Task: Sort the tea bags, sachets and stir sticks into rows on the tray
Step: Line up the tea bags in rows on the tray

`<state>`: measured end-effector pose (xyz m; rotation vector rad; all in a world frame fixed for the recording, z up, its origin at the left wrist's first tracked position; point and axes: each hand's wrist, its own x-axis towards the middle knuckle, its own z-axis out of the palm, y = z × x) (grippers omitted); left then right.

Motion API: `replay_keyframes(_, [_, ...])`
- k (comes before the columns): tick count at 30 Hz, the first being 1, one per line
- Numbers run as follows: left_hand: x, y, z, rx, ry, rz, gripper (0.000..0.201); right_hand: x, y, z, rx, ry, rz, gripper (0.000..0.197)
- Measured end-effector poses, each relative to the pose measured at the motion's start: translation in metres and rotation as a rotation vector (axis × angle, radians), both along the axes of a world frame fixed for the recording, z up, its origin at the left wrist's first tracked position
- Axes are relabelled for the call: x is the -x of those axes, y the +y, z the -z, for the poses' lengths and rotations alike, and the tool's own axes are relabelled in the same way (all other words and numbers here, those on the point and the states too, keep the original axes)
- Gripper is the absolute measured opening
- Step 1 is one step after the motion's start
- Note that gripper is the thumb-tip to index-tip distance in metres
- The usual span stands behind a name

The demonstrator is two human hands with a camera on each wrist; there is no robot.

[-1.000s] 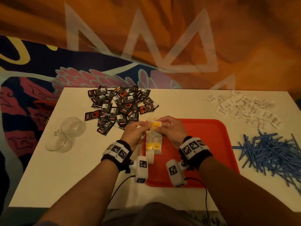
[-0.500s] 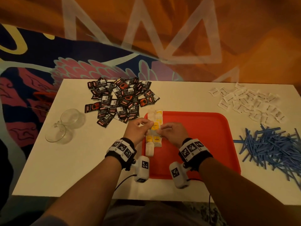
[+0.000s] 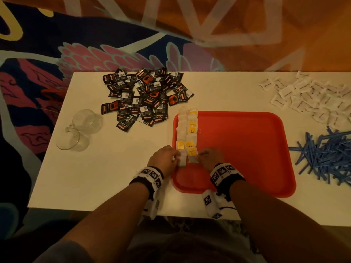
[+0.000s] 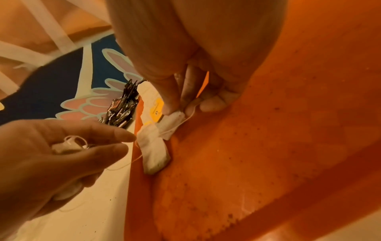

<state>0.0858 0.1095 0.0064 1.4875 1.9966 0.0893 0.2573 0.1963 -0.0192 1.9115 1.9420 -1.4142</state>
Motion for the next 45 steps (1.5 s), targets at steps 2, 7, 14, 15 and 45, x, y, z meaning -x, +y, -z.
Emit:
replay_keyframes(2, [-0.002,-0.003,0.0,0.016,0.023,0.067,0.033,0.002,0.001,0.0,-0.014,-0.025,-0.002,0.013])
replay_keyframes(7, [-0.006,-0.003,-0.001,0.01,0.058,0.159,0.037,0.003,0.0,0.001,-0.012,-0.057,0.007,0.015])
replay_keyframes(14, [-0.009,-0.002,0.005,0.074,0.151,0.254,0.039,0.01,-0.005,0.002,-0.005,-0.095,0.006,0.007])
replay_keyframes(15, [-0.009,-0.003,0.006,0.071,0.15,0.252,0.039,0.01,-0.005,0.003,-0.006,-0.1,0.008,0.005])
replay_keyframes(45, [-0.019,0.064,-0.043,0.099,-0.954,-0.838,0.066,0.012,0.022,-0.063,-0.032,0.527,0.053,0.007])
